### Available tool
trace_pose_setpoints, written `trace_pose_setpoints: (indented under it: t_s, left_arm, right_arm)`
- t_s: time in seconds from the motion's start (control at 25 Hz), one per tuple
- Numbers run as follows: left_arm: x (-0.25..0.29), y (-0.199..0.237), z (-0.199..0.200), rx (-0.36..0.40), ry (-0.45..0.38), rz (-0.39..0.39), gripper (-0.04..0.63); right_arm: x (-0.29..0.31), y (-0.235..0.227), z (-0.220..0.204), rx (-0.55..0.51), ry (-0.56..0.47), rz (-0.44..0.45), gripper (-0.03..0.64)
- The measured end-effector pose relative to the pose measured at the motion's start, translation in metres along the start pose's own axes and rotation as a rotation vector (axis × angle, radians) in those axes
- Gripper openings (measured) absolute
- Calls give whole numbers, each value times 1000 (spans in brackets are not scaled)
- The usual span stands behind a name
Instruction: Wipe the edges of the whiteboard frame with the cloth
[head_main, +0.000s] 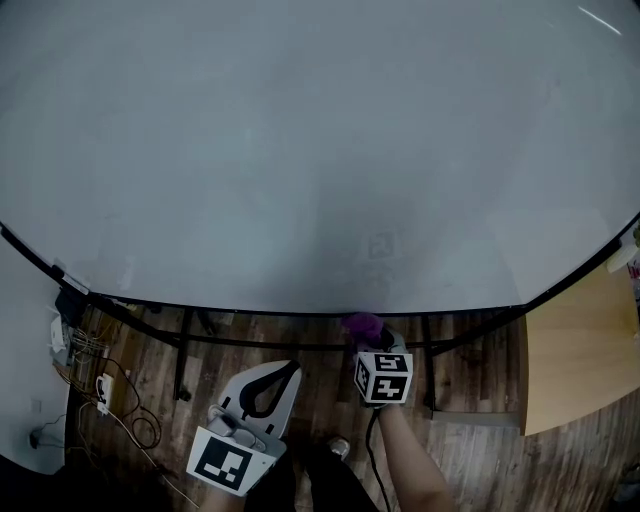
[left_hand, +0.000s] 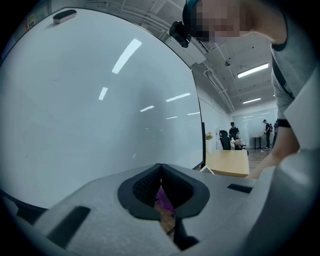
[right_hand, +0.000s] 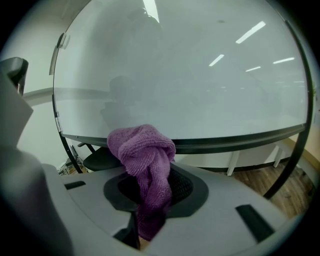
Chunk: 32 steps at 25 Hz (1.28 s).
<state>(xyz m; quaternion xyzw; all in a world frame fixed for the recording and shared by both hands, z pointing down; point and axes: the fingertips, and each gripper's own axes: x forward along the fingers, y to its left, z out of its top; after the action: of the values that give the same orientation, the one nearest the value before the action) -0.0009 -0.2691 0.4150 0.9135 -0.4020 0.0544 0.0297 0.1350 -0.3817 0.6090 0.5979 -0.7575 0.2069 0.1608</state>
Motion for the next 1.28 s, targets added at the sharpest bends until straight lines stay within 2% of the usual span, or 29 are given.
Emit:
trace_pose_setpoints:
  t_s: [0.32,0.52,0.8,1.04,1.28]
  left_arm:
    - [1,-3,-5,-27,6,-48,17]
    - [5,0,-6,-52,-5,-95,17]
    - [5,9,-10,-52,-3,-146,17]
    - [19,11,-6,-46,-2,-105,17]
    - [37,-21,-1,-29,-20,-32,17]
  right_arm:
    - [0,1,1,41,-5,-32,92]
    - [-3,-1,0,27,22,-65,94]
    - [-4,-4,0,49,16,-104,94]
    - [-3,-7,4,44,16,-73,95]
    - [-8,-14,0,47,11,-11,98]
